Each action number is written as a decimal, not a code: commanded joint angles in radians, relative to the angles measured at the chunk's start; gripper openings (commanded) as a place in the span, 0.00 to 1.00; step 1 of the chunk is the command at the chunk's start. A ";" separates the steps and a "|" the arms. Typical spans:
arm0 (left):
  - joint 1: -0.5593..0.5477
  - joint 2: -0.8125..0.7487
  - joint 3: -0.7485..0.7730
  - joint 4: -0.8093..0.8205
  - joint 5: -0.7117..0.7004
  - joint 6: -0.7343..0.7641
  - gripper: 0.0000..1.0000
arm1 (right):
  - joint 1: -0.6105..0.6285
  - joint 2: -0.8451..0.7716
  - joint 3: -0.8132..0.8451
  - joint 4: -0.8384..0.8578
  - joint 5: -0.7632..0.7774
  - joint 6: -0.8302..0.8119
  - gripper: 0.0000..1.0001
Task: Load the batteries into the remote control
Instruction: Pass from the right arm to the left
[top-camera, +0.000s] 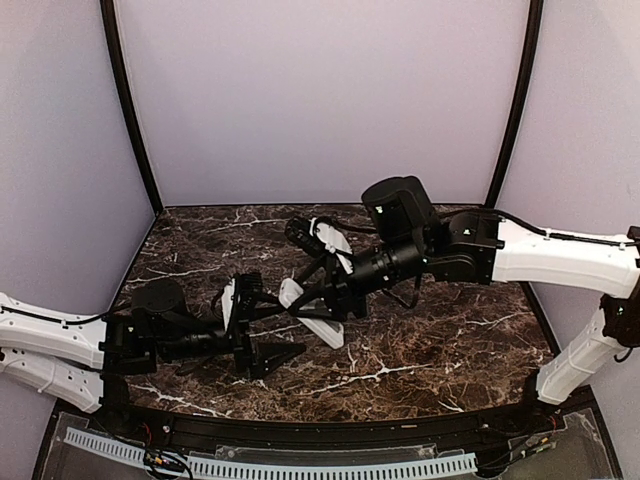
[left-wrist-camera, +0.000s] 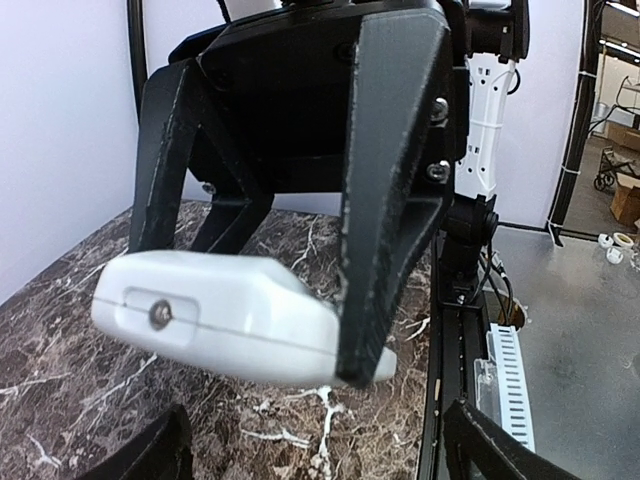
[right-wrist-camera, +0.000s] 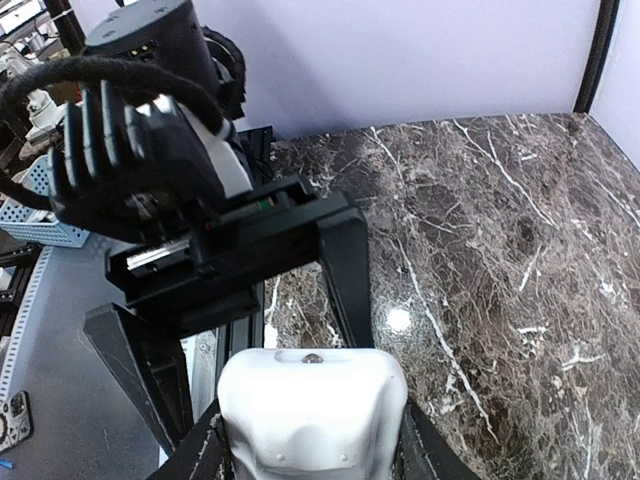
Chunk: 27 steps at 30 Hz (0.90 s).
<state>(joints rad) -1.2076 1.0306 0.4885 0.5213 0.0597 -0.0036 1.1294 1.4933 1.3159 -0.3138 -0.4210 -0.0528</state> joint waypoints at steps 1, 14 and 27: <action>0.006 0.039 0.030 0.166 0.079 0.016 0.85 | 0.031 -0.025 0.059 0.036 -0.016 -0.004 0.17; 0.008 0.080 0.057 0.245 0.143 0.008 0.68 | 0.055 -0.023 0.097 0.024 -0.015 -0.023 0.16; 0.010 0.078 0.056 0.239 0.146 0.014 0.14 | 0.058 -0.018 0.102 0.021 -0.013 -0.010 0.16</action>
<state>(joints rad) -1.1946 1.1141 0.5179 0.7364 0.1795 -0.0349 1.1812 1.4849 1.3895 -0.3214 -0.4431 -0.1070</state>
